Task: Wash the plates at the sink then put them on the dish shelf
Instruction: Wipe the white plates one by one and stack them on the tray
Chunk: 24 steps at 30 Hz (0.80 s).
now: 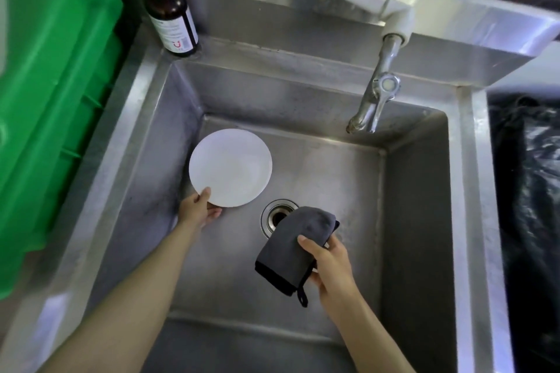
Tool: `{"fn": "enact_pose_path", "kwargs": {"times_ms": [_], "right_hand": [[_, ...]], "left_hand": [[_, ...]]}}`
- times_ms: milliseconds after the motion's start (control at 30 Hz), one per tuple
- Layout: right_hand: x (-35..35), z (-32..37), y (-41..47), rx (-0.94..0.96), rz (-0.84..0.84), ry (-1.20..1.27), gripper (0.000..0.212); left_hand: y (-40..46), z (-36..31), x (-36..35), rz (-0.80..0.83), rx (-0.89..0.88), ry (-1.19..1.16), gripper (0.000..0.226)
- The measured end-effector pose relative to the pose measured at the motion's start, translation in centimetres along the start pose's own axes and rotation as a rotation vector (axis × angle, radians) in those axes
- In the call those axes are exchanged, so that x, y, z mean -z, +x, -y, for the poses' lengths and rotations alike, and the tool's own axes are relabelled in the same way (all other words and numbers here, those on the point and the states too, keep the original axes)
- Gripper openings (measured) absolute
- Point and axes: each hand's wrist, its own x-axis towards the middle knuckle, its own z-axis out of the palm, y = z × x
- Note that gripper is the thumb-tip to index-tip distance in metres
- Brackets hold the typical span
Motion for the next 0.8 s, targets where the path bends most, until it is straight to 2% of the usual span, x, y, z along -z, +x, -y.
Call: {"fn": "enact_pose_path", "kwargs": {"times_ms": [100, 300, 433, 600, 800], "right_hand": [[0.5, 0.4, -0.7, 0.02, -0.006, 0.003, 0.025], [2.4, 0.3, -2.8, 0.02, -0.051, 0.016, 0.027], [4.2, -0.2, -6.0, 0.022, -0.089, 0.016, 0.032], [6.4, -0.7, -10.5, 0.022, -0.116, 0.076, 0.029], [7.5, -1.8, -14.9, 0.056, -0.146, 0.141, 0.025]], "left_hand": [[-1.2, 1.1, 0.3, 0.036, -0.015, -0.095, 0.041], [-4.2, 2.1, 1.1, 0.039, -0.015, -0.145, 0.04], [-8.0, 1.0, 2.4, 0.036, -0.079, -0.061, 0.036], [-13.3, -2.2, 3.5, 0.059, -0.25, 0.117, 0.019], [-18.7, -7.2, 3.5, 0.1, -0.45, 0.342, 0.015]]}}
